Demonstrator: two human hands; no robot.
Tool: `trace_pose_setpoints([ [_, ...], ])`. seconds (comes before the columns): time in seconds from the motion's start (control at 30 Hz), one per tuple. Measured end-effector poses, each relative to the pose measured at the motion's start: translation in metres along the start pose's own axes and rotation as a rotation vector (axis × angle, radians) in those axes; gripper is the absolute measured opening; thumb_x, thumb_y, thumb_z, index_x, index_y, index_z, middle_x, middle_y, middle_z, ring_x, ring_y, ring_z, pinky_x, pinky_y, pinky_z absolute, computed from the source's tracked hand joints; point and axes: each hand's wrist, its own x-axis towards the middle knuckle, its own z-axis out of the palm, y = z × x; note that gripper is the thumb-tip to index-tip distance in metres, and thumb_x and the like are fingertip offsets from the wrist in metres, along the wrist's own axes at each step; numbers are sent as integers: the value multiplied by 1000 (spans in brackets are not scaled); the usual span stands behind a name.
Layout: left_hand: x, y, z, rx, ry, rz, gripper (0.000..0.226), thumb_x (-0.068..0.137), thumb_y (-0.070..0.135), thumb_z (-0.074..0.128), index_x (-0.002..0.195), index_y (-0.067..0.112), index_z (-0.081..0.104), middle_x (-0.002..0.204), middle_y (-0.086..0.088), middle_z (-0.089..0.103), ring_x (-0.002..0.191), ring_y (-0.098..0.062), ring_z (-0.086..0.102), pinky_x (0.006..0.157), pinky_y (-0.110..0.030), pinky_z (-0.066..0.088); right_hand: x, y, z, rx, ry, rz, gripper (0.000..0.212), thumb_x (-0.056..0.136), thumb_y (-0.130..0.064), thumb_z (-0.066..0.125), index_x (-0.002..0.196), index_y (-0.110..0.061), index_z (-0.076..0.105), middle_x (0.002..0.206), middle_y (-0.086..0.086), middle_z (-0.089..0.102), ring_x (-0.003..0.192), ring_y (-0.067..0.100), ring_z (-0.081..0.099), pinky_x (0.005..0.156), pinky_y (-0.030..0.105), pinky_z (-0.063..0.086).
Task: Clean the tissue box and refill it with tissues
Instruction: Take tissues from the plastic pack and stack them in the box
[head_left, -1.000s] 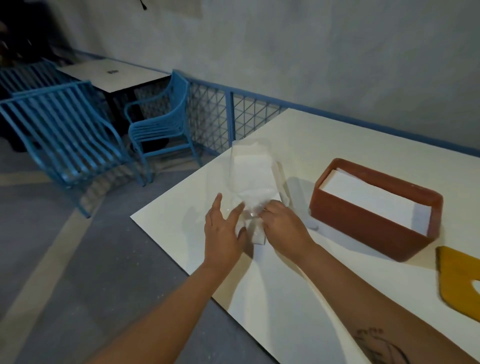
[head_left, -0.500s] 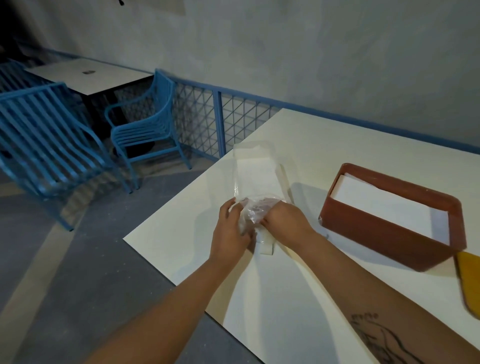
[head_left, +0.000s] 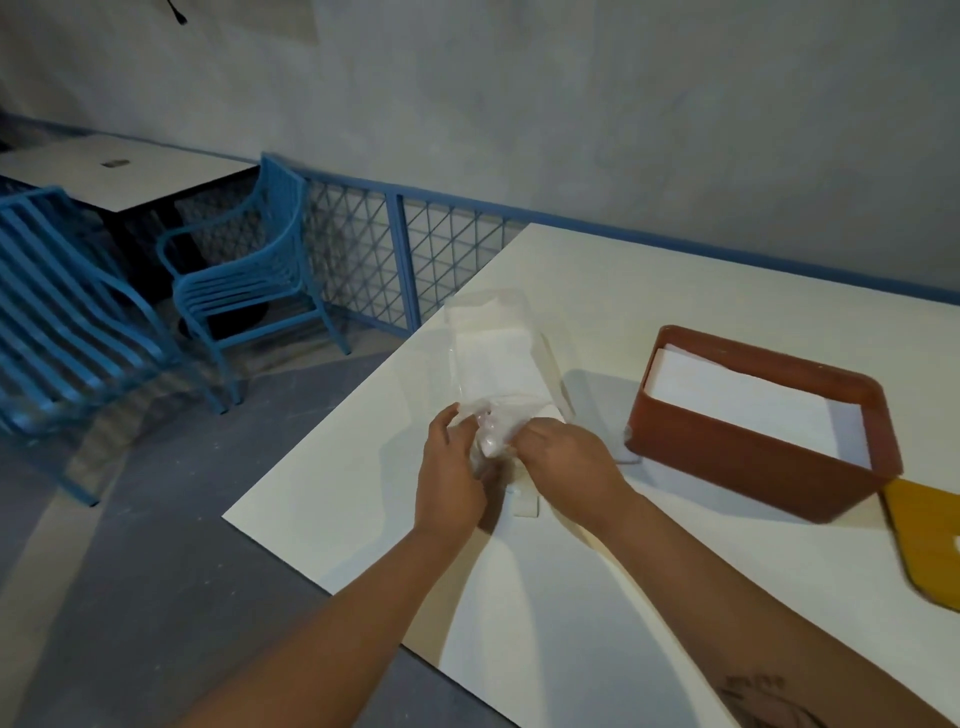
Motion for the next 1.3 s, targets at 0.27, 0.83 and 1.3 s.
trace_pose_setpoints([
  [0.27, -13, 10, -4, -12, 75, 104, 61, 85, 33, 63, 139, 40, 35, 149, 11, 28, 137, -11, 24, 111, -27, 20, -47, 3, -4, 60, 247, -128, 27, 79, -17, 48, 81, -15, 75, 83, -1, 75, 74, 12, 71, 70, 21, 54],
  [0.83, -40, 74, -6, 132, 297, 667, 17, 74, 42, 63, 82, 29, 55, 106, -1, 64, 99, -14, 52, 89, -31, 28, -116, 40, -48, 453, 449, 115, 10, 85, -13, 62, 94, -12, 67, 81, -2, 68, 71, 3, 59, 67, 7, 42],
  [1.3, -37, 130, 3, -620, -393, -47, 24, 57, 17, 85, 72, 17, 66, 64, 10, 65, 60, -4, 58, 54, -12, 45, -202, 111, -73, 1207, 529, 607, 24, 82, -8, 67, 99, -24, 64, 97, -6, 71, 87, 8, 69, 71, 20, 56],
])
